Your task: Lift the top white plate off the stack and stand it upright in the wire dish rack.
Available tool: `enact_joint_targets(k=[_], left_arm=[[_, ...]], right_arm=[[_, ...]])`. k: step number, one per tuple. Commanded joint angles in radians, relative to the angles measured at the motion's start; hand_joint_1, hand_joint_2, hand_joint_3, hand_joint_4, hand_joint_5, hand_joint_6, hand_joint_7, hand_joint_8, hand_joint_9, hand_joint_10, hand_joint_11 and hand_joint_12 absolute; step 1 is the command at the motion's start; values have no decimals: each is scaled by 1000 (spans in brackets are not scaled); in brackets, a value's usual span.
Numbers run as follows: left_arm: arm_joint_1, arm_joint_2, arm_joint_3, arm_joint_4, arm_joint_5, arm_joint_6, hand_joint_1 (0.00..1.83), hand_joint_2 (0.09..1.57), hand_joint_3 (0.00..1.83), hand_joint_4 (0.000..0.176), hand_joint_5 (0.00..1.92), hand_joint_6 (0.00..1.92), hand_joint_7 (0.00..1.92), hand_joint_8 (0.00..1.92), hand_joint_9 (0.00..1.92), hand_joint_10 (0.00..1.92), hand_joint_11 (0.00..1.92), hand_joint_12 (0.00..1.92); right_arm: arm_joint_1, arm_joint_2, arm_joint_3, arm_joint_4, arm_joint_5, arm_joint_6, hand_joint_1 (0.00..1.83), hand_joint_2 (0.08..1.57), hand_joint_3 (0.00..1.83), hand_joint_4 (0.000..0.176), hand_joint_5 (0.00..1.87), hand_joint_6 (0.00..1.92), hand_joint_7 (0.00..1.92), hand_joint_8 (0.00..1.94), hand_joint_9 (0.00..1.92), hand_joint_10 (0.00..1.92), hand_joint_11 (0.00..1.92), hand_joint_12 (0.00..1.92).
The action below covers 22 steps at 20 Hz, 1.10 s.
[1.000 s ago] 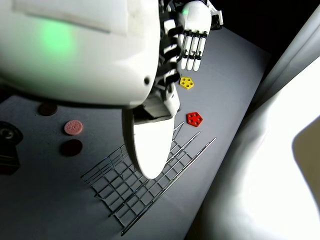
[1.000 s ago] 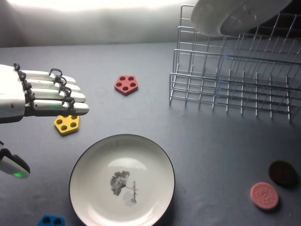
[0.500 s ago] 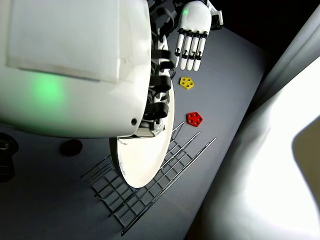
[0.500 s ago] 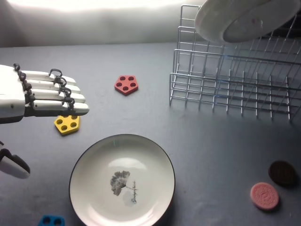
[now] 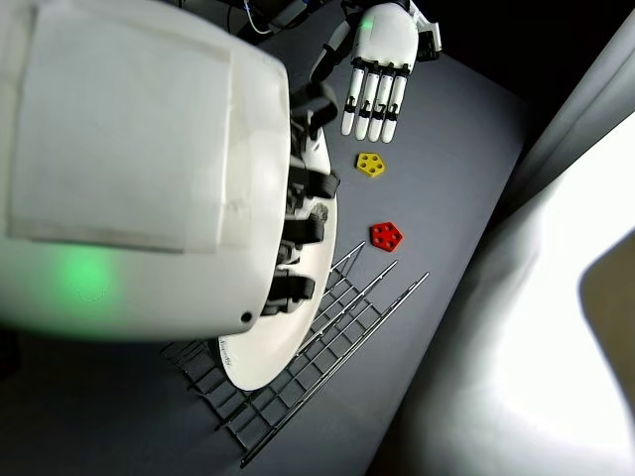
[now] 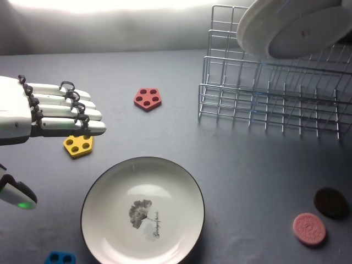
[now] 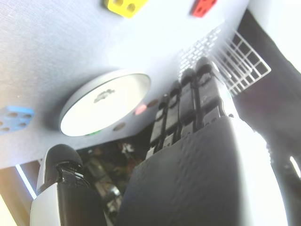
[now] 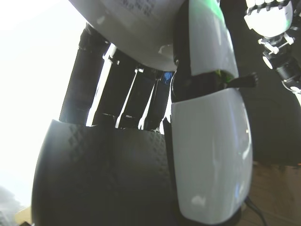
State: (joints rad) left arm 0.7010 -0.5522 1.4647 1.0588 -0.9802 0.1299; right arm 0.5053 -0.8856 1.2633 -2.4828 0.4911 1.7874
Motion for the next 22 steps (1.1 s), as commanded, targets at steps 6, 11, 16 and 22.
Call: enact_joint_targets(k=[6,11,16,22], left_arm=[[-20,-2,-2,-62,-59,-1,343,979,3,0,0,0,59,8,72,9,39,104],[-20,-2,-2,-62,-58,-1,344,970,0,0,2,1,62,4,74,6,39,106],[-20,-2,-2,-62,-58,-1,315,970,1,0,28,6,75,4,79,3,54,111],[-20,-2,-2,-62,-58,-1,286,992,6,0,23,1,55,0,68,2,45,109]], right_arm=[[-14,-7,51,86,-122,48,1501,1027,1,0,959,933,1138,503,1248,485,1062,1238],[-33,-33,79,86,-122,99,1501,1036,0,0,917,946,1122,550,1255,493,1038,1290],[-58,-55,93,72,-110,159,1482,1152,1,0,695,1286,837,947,955,962,770,1600],[-103,-90,143,72,-89,203,1485,1124,0,0,806,1159,931,771,1000,905,771,1585]])
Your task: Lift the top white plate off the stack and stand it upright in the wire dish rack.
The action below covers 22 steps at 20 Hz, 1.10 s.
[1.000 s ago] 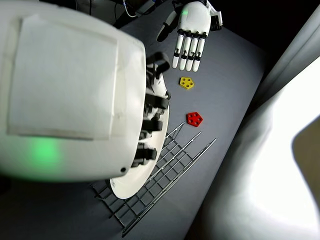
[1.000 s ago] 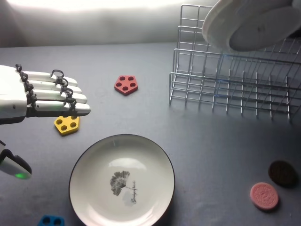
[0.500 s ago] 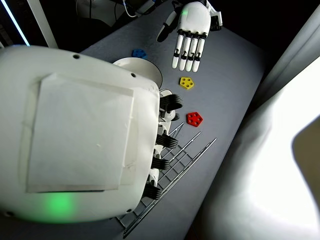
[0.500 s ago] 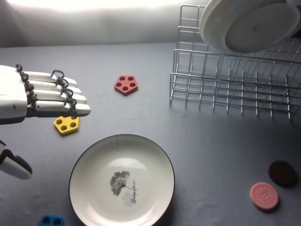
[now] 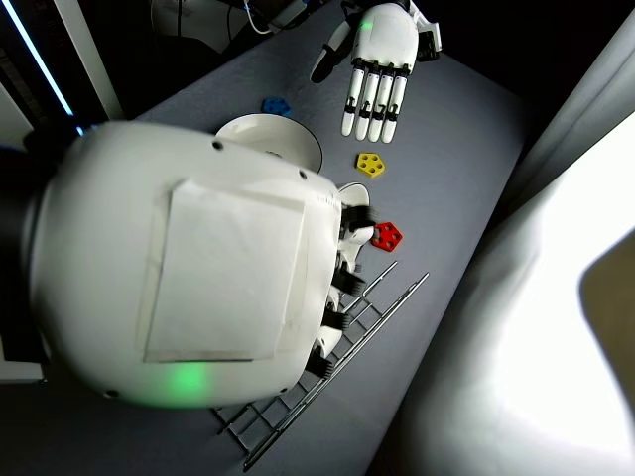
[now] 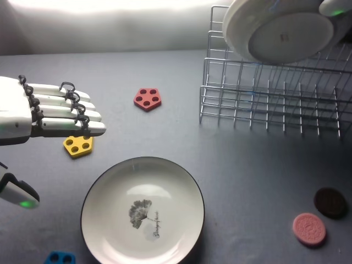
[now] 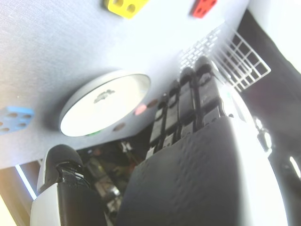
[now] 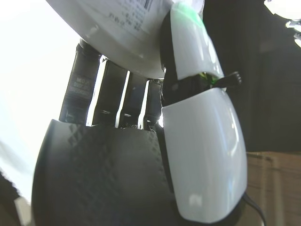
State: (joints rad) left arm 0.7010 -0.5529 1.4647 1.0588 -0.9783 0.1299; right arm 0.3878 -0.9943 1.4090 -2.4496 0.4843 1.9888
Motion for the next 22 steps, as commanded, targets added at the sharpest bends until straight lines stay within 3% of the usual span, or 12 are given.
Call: enact_joint_targets(k=[1,15,20,21,22], left_arm=[[-19,-1,-2,-62,-60,-1,302,994,5,0,29,3,60,3,72,3,48,110],[-19,0,-2,-58,-62,-1,241,1005,1,0,0,0,7,3,19,5,33,40],[-19,1,-1,-55,-62,-1,225,1002,0,0,0,0,21,5,32,9,56,51],[-19,1,-1,-55,-62,-1,203,1012,3,0,0,0,3,0,6,1,19,36],[-19,1,-1,-56,-62,-1,194,1006,0,0,0,0,0,0,2,1,23,38]], right_arm=[[8,10,13,38,-78,15,1484,1130,1,0,786,1177,892,824,988,927,787,1579],[-64,-32,85,96,-52,36,1483,1138,0,0,765,1227,911,816,961,946,749,1611],[-96,-42,100,113,-38,36,1483,1151,0,0,678,1282,857,922,953,981,781,1593],[-103,-43,104,119,-37,36,1495,1080,0,0,821,1107,1028,687,1132,712,935,1429],[-110,-44,108,126,-37,32,1499,1051,0,0,882,1034,1107,560,1206,574,988,1356]])
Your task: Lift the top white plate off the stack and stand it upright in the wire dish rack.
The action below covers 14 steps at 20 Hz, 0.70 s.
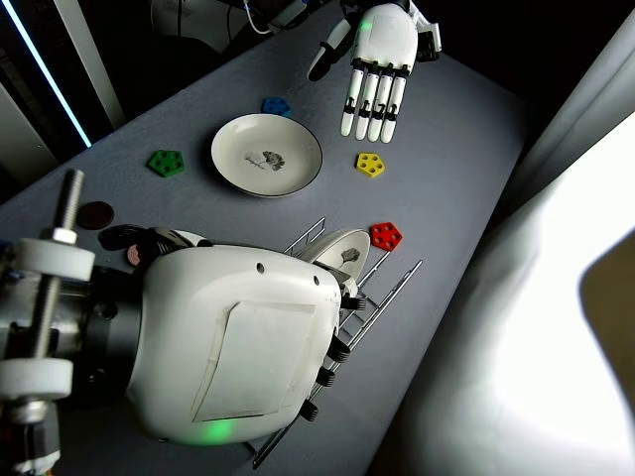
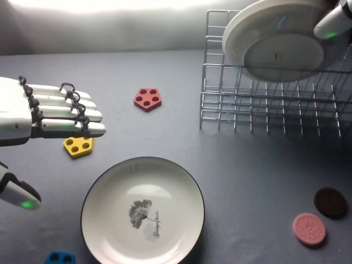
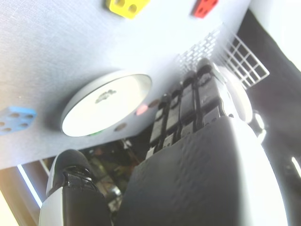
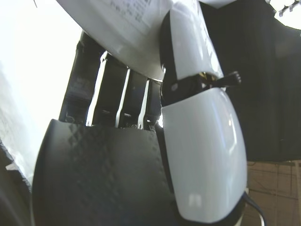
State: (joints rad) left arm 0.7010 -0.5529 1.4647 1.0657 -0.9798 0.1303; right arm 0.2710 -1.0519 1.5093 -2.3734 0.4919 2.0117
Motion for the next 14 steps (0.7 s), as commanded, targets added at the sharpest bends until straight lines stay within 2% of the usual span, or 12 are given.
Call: enact_joint_targets(k=[1,3,4,5,6,9,10,11,12,13,14], left_arm=[[-19,2,-1,-63,-60,-2,227,1009,1,0,0,0,11,4,12,4,36,43],[-19,2,-1,-63,-60,-2,196,1004,0,0,0,0,15,4,29,9,54,52],[-19,2,-1,-63,-60,-2,202,1000,0,0,6,2,29,8,42,12,62,56],[-19,2,-1,-63,-60,-2,191,1009,2,0,0,0,5,1,9,2,25,40],[-19,2,-1,-63,-60,-2,261,1004,0,0,0,0,7,2,16,5,37,46],[-19,2,-1,-63,-60,-2,236,998,0,0,12,4,20,7,37,11,63,58],[-19,2,-2,-63,-61,-2,216,999,0,0,2,0,13,3,37,9,72,61],[-19,2,-2,-63,-61,-2,216,1002,0,0,0,0,18,4,43,11,64,58],[-19,2,-2,-63,-61,-2,234,1001,0,0,0,0,27,6,40,6,64,58],[-19,2,-2,-63,-61,-2,234,1001,0,0,0,0,27,6,40,6,64,58],[-19,2,-2,-63,-61,-2,264,1005,1,0,8,3,30,6,35,4,54,53]], right_arm=[[3,13,11,57,-45,3,1489,1116,0,0,753,1179,942,806,1051,805,865,1481],[-2,11,16,72,-45,-22,1498,1054,1,0,881,1047,1074,632,1186,592,997,1338],[-2,11,19,74,-45,-25,1499,1050,0,0,904,1037,1091,600,1182,585,1002,1323],[-5,10,23,83,-45,-35,1498,1048,0,0,925,1023,1078,594,1176,601,1018,1295],[-6,9,25,88,-45,-41,1497,1056,2,0,905,1053,1056,638,1134,670,1004,1317],[-18,8,32,100,-45,-53,1496,1061,1,0,909,1053,1099,580,1084,740,967,1371],[-24,8,34,112,-46,-64,1495,1064,2,0,896,1037,1060,655,1084,761,975,1369],[-31,8,36,120,-46,-70,1403,1085,2,0,913,1110,1026,729,1049,943,947,840],[-45,8,39,141,-46,-88,1187,1093,0,0,1014,908,975,114,993,165,952,505],[-58,8,41,156,-48,-99,1187,1093,0,0,1014,908,975,114,993,165,952,505],[-73,9,43,175,-48,-109,1183,1078,0,0,1060,830,1003,45,1000,69,934,446]])
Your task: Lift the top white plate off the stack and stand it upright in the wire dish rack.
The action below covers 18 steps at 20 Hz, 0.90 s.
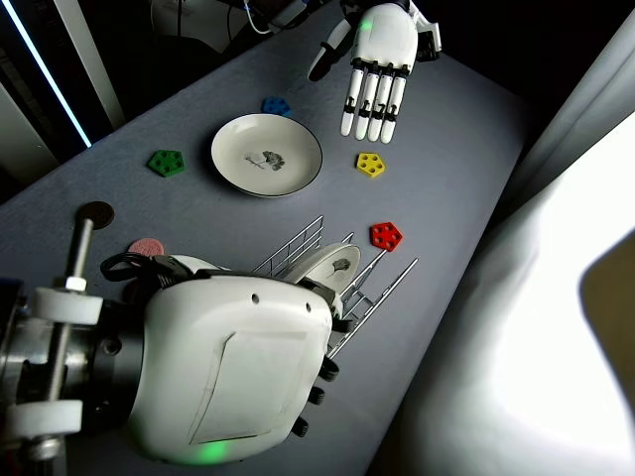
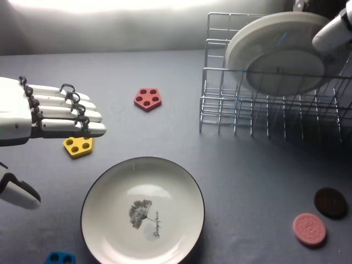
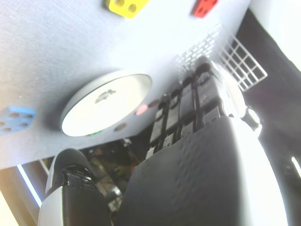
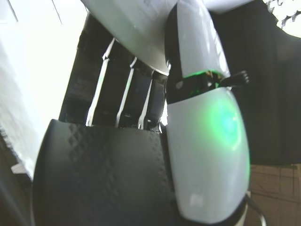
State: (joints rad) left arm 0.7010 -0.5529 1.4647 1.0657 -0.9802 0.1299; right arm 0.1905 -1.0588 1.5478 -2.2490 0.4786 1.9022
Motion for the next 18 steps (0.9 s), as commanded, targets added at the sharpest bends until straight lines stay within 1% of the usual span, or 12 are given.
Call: enact_joint_targets(k=[1,2,4,5,6,7,8,9,10,13,14,18], left_arm=[[-19,3,-2,-63,-61,-1,258,1006,1,0,7,2,28,4,38,4,65,58],[-19,3,-2,-63,-61,-1,239,1007,2,0,20,6,42,9,54,9,74,62],[-19,3,-2,-63,-61,-1,251,1013,3,0,0,0,7,0,10,0,25,42],[-19,3,-2,-63,-61,-1,272,1009,0,0,0,0,10,2,16,4,33,46],[-19,3,-2,-63,-61,-1,235,999,0,0,0,0,21,6,33,10,55,55],[-19,3,-2,-63,-61,-1,263,992,0,0,0,0,33,10,49,15,69,61],[-19,3,-2,-63,-60,-1,275,991,0,0,6,2,35,9,50,13,76,64],[-19,3,-2,-63,-60,-1,255,997,0,0,0,0,24,3,36,6,64,59],[-19,3,-1,-63,-60,-1,228,1007,3,0,0,0,3,1,9,3,42,50],[-19,3,-2,-63,-60,-1,279,1001,0,0,7,3,33,9,37,10,63,60],[-19,3,-2,-63,-60,-1,261,1007,2,0,1,0,22,3,28,5,44,52],[-19,3,-2,-63,-59,-1,252,1001,0,0,8,3,37,12,47,11,68,63]], right_arm=[[1,16,5,62,-35,-7,1184,1066,0,0,1085,790,984,12,990,23,930,405],[-11,16,6,73,-37,-16,1188,1049,0,0,1130,714,970,8,989,9,952,377],[-25,17,8,93,-39,-34,1183,1051,1,0,1110,750,919,2,937,0,972,306],[-30,17,9,96,-41,-36,1177,984,0,0,942,286,878,11,910,11,978,285],[-34,17,11,104,-41,-42,1167,964,0,0,923,93,851,3,887,3,972,272],[-41,17,14,116,-42,-50,1142,960,0,0,876,31,781,0,840,0,950,261],[-45,18,16,122,-45,-55,1121,961,0,0,836,6,746,0,808,0,931,254],[-50,18,19,134,-47,-64,1086,952,0,0,710,0,660,0,748,0,900,244],[-55,18,23,147,-49,-75,1044,948,0,0,631,0,653,5,715,0,844,228],[-61,23,24,183,-57,-112,1004,962,4,0,672,14,637,0,663,0,784,212],[-62,25,23,213,-60,-144,999,956,1,0,576,2,613,0,649,0,771,209],[-57,32,9,315,-81,-329,990,959,1,0,528,1,567,2,624,6,757,214]])
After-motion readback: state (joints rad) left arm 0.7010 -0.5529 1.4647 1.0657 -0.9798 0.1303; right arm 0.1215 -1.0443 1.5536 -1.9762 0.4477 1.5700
